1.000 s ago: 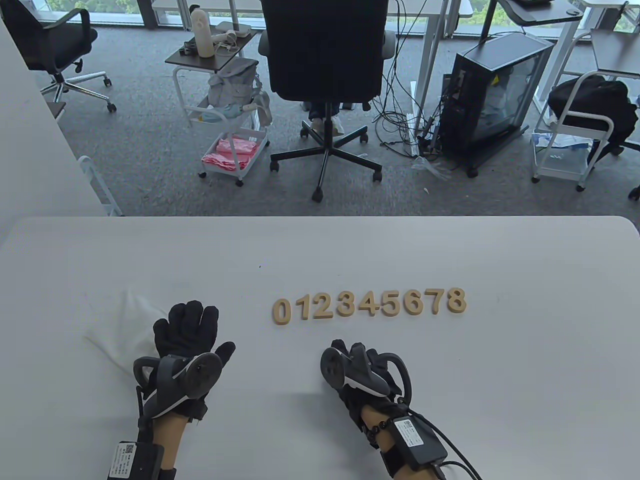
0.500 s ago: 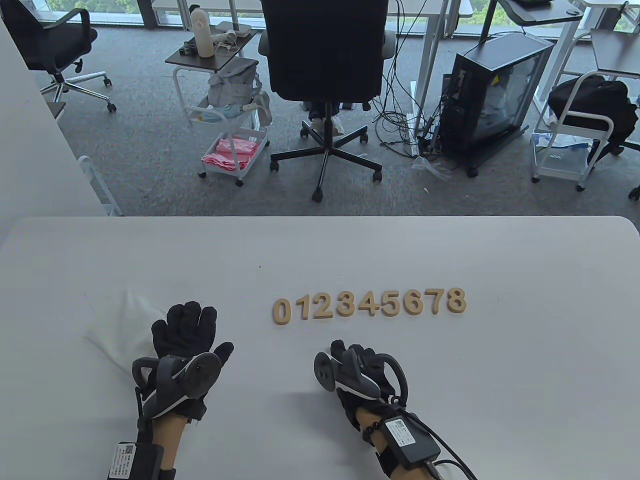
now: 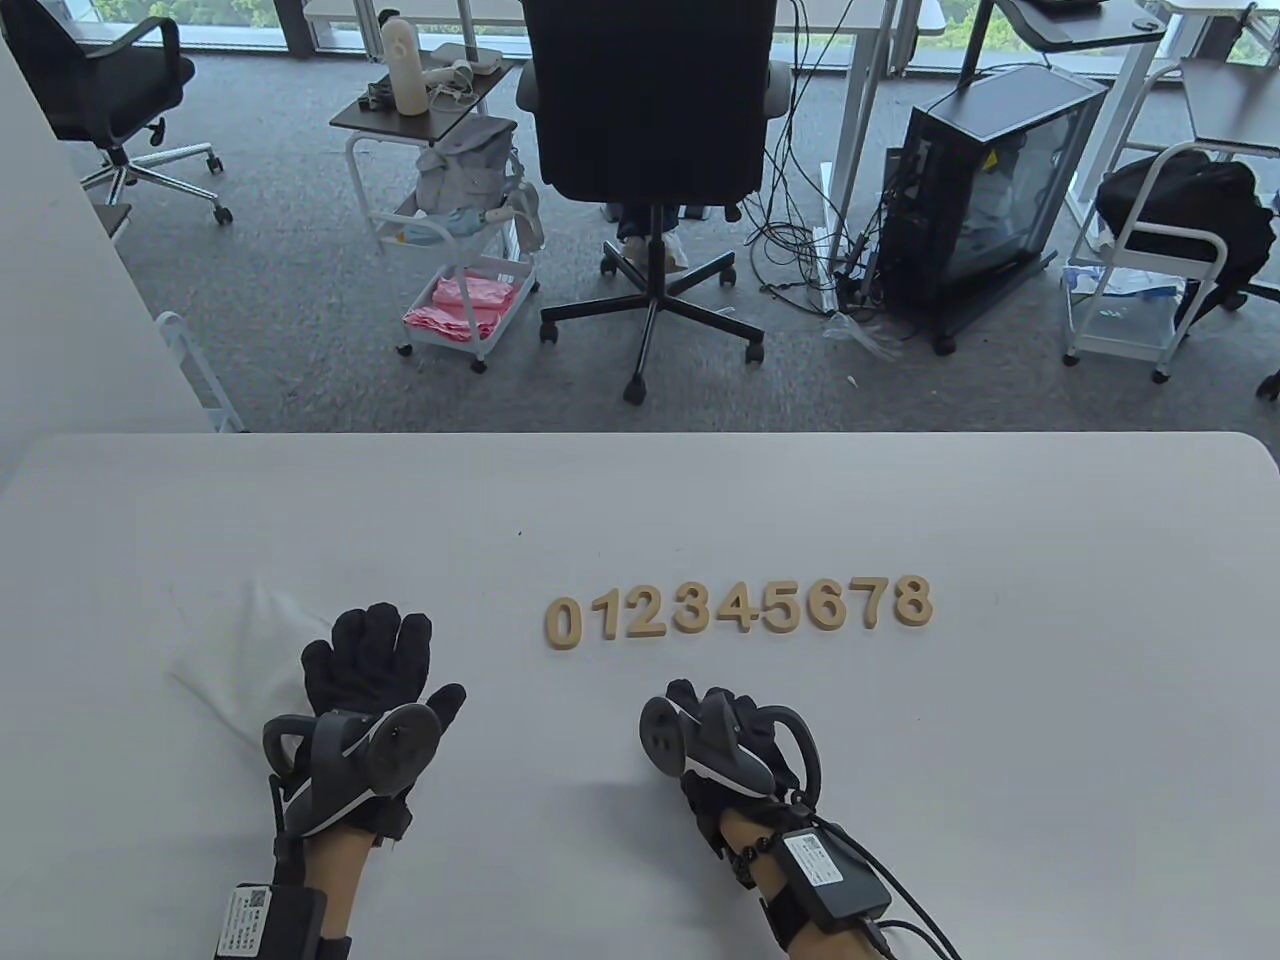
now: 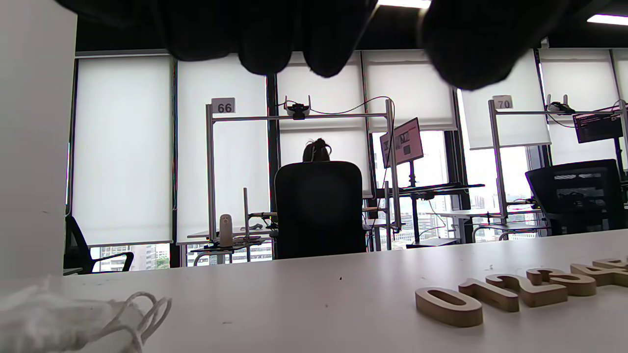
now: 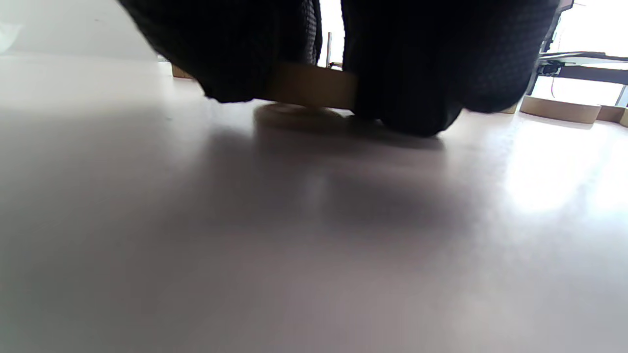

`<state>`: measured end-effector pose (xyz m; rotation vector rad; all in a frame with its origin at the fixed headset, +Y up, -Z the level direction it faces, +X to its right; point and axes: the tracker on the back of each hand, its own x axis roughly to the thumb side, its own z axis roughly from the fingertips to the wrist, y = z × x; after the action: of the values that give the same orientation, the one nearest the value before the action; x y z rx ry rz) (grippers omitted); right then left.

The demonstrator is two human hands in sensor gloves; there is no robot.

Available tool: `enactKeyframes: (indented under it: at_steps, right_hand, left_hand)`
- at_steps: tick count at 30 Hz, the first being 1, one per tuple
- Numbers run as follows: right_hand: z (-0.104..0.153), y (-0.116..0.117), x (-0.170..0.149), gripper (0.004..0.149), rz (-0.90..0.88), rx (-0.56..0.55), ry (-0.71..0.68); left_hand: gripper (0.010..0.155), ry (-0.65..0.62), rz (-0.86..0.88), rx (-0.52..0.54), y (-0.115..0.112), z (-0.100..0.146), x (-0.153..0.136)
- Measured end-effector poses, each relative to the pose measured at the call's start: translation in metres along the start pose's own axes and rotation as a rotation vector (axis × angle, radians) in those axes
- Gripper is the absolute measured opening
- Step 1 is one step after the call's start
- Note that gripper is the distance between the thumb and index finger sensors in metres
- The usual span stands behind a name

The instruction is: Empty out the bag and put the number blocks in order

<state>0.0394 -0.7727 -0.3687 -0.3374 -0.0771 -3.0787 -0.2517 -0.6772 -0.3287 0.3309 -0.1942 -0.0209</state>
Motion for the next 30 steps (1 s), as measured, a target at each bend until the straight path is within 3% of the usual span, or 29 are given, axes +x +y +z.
enactKeyframes:
  at_steps: [7, 11, 20, 25, 30]
  right_hand:
    - [0.001, -0.01, -0.015, 0.058, -0.074, -0.018, 0.034]
    - [0.007, -0.027, -0.038, 0.058, -0.137, -0.063, 0.074]
    - [0.014, -0.057, -0.149, 0.059, -0.088, -0.153, 0.266]
    - [0.008, -0.062, -0.212, 0.059, -0.057, -0.155, 0.38]
    - [-0.003, -0.061, -0.252, 0.059, -0.022, -0.127, 0.451]
  left_hand:
    - [0.076, 0.001, 0.0, 0.004, 0.0, 0.0, -0.001]
    - [0.076, 0.002, -0.002, 0.008, 0.001, -0.001, -0.002]
    - [0.076, 0.017, -0.019, 0.016, 0.002, 0.0, -0.004]
    - [0.076, 0.027, -0.032, 0.015, 0.003, 0.0, -0.006]
    - [0.076, 0.043, -0.039, 0.013, 0.004, 0.0, -0.008]
